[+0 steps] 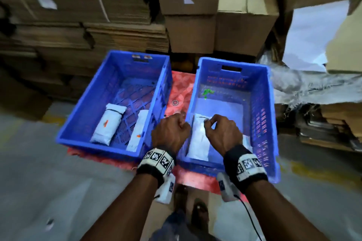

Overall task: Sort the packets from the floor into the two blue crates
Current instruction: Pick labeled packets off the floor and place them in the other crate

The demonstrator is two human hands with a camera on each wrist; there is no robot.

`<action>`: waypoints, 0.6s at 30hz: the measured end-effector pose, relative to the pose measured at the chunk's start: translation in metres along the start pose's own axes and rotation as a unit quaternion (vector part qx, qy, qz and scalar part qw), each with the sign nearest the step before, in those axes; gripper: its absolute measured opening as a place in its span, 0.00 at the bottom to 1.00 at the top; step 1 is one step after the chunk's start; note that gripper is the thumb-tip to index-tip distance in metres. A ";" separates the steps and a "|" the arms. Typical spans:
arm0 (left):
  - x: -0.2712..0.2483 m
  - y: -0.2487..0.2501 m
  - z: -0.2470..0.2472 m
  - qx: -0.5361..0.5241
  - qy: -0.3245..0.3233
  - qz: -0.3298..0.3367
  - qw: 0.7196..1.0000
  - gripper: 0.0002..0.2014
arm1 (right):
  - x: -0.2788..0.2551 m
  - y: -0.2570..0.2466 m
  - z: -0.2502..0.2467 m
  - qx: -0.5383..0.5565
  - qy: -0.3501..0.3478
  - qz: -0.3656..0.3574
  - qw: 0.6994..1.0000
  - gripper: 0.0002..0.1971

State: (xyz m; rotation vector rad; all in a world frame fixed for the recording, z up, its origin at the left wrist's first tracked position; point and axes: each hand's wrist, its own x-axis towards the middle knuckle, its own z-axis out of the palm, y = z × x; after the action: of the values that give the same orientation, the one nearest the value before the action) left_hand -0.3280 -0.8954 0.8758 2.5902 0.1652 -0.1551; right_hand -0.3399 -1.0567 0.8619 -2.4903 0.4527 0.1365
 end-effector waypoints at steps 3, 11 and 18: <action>-0.026 -0.047 -0.019 -0.001 0.054 -0.062 0.997 0.13 | -0.021 -0.030 0.024 0.006 -0.040 -0.056 0.998 0.13; -0.076 -0.154 -0.080 -0.044 0.138 -0.198 0.969 0.12 | -0.058 -0.100 0.080 -0.020 -0.076 -0.157 0.985 0.11; -0.094 -0.237 -0.136 -0.095 0.212 -0.235 0.944 0.14 | -0.106 -0.185 0.146 -0.011 -0.095 -0.195 0.976 0.10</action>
State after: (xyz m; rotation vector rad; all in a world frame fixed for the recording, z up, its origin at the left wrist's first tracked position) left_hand -0.4450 -0.6311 0.8844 2.3129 0.9086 0.2437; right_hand -0.3740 -0.8006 0.8643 -2.5040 -0.1194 0.2181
